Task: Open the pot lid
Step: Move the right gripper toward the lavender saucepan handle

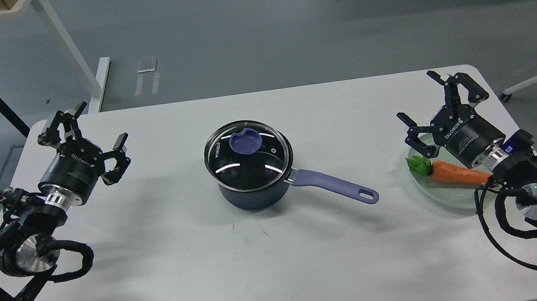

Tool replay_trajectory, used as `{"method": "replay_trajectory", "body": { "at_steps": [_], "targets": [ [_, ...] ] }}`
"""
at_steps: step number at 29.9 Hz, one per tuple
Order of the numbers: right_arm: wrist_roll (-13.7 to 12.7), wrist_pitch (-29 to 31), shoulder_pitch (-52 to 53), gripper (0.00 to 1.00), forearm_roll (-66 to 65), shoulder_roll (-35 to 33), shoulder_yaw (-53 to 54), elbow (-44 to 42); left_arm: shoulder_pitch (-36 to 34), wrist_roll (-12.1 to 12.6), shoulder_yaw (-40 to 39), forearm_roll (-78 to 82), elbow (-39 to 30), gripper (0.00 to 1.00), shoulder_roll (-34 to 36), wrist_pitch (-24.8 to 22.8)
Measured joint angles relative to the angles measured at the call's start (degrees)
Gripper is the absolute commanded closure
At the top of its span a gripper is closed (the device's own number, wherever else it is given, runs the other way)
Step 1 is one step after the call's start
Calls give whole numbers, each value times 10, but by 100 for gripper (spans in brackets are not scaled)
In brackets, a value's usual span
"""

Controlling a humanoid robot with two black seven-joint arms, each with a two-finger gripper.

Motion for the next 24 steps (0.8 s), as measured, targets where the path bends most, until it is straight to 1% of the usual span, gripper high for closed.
{"method": "replay_trajectory", "body": {
  "at_steps": [5,7,10,14,18,21,24],
  "targets": [
    [0,-7,3,0,0,5,1,-1,7,-1,-2,6,-6,1,3,-3],
    [0,-10,4,0,-2,5,2,-1,7,2,-2,7,-6,1,8,-3],
    [0,-13,15,0,-19,-10,1,-1,1,4,5,9,-2,1,20,-3],
    [0,-21,52,0,-117,-59,-2,10,-6,-5,8,8,5,1,36,-7],
    [0,-67,104,0,-238,-107,-24,48,-22,-15,8,9,13,1,39,-18],
    [0,-92,162,0,-303,-145,-72,98,-31,-20,8,11,13,1,39,-41],
    [0,-101,245,0,-365,-175,-151,149,-34,-31,9,24,7,1,39,-54]
  ]
}}
